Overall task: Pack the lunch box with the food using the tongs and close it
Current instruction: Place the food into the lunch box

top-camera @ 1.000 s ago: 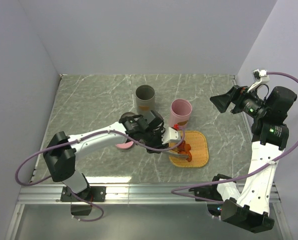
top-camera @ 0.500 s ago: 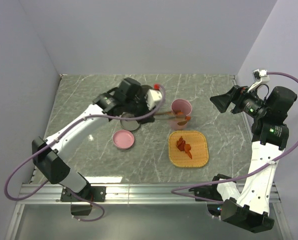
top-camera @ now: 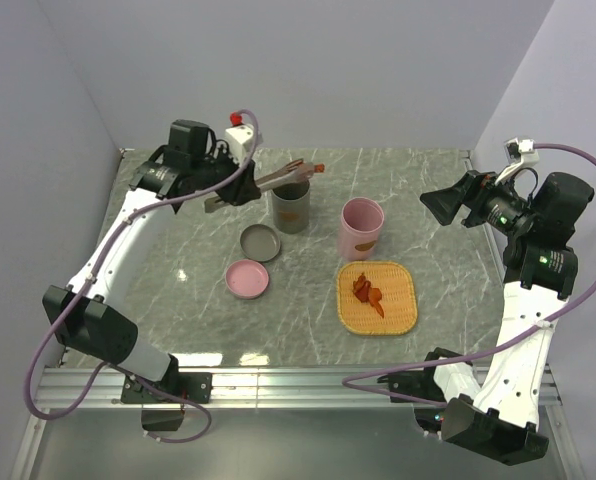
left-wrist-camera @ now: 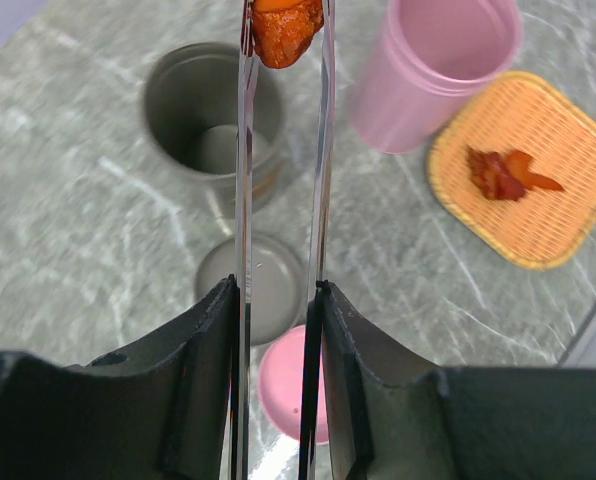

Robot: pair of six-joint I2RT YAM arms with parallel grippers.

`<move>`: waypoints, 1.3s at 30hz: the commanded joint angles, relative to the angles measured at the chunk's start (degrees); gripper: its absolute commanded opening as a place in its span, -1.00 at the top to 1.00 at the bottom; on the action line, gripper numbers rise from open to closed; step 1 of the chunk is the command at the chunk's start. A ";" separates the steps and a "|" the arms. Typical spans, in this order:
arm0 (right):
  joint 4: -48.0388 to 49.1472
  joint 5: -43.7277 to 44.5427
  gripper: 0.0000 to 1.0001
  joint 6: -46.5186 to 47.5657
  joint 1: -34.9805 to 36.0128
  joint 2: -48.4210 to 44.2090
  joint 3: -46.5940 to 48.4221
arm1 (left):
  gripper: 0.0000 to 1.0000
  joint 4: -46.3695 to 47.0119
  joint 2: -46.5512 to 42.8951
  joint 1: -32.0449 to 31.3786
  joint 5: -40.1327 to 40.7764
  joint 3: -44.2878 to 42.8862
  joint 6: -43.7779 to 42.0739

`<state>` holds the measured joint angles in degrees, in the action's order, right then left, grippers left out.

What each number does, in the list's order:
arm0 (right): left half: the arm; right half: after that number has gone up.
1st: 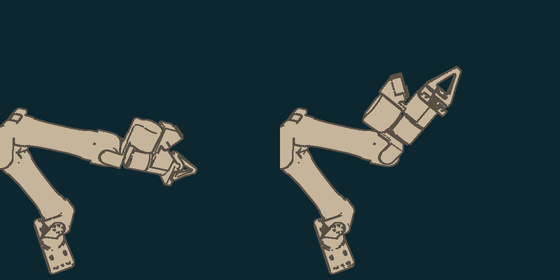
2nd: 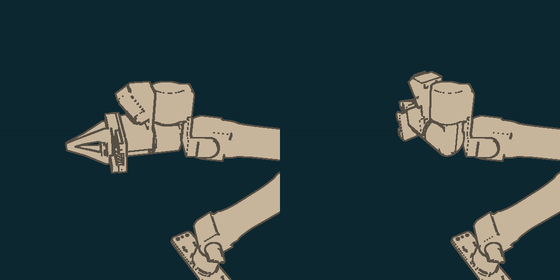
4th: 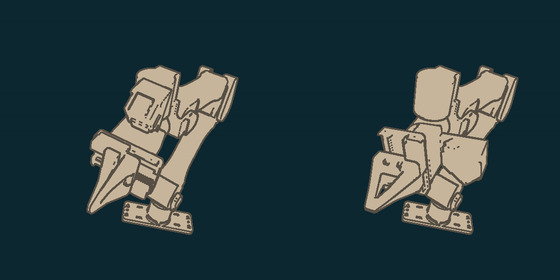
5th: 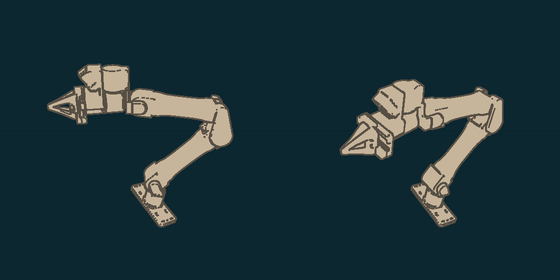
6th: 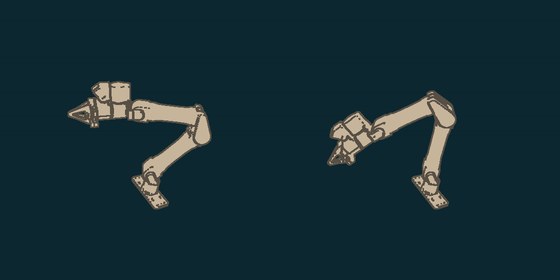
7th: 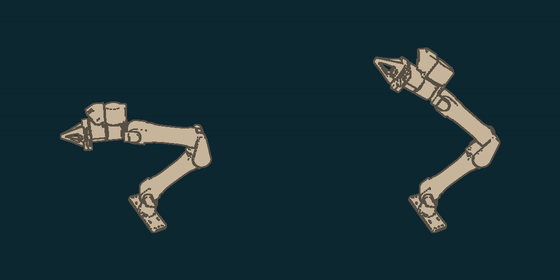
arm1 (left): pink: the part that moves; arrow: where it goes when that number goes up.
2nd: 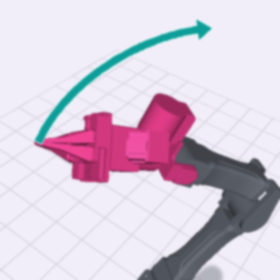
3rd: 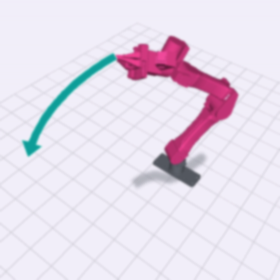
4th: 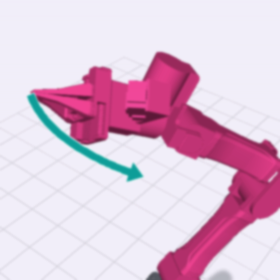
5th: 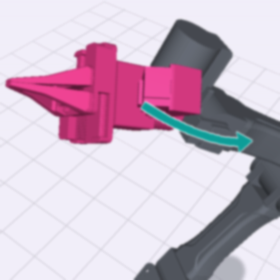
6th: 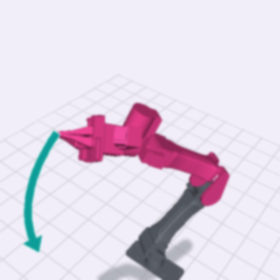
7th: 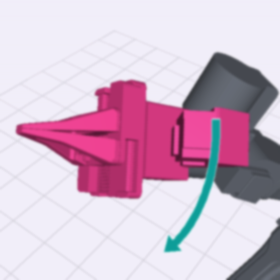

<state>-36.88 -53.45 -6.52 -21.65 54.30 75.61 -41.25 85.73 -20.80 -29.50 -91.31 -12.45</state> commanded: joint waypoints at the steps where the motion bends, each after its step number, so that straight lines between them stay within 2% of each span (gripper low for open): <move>1: 1.81 -0.95 -0.99 0.28 -0.41 -0.25 0.50 | 0.24 2.14 -0.39 2.86 -0.92 -0.98 2.25; 5: 1.73 -0.95 -0.99 0.20 -0.41 -0.34 0.32 | 0.22 2.50 0.66 4.97 -0.13 0.25 2.43; 17: 1.46 -1.13 -0.99 0.20 -0.41 0.10 1.11 | 0.18 1.97 4.09 5.15 2.16 0.52 2.16; 26: 1.99 -1.30 -0.99 -0.24 -0.41 0.45 1.03 | -0.14 0.57 3.91 5.06 1.73 -0.54 1.64; 31: 1.82 -1.48 -0.99 -0.42 -0.32 0.36 1.55 | -0.15 -0.84 1.73 5.06 -0.38 -1.33 2.17; 34: 1.64 -1.31 -0.99 -0.59 -0.32 0.28 2.08 | -0.15 0.03 -3.18 4.98 -5.38 2.44 1.38; 39: 1.99 -1.13 -1.00 -1.21 -0.41 0.28 1.99 | -0.17 3.20 -12.07 3.40 -6.54 14.81 -0.38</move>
<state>-36.84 -53.69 -6.72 -21.65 54.74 75.75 -40.60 80.29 -16.08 -32.18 -81.06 -11.29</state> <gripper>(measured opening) 0.996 0.586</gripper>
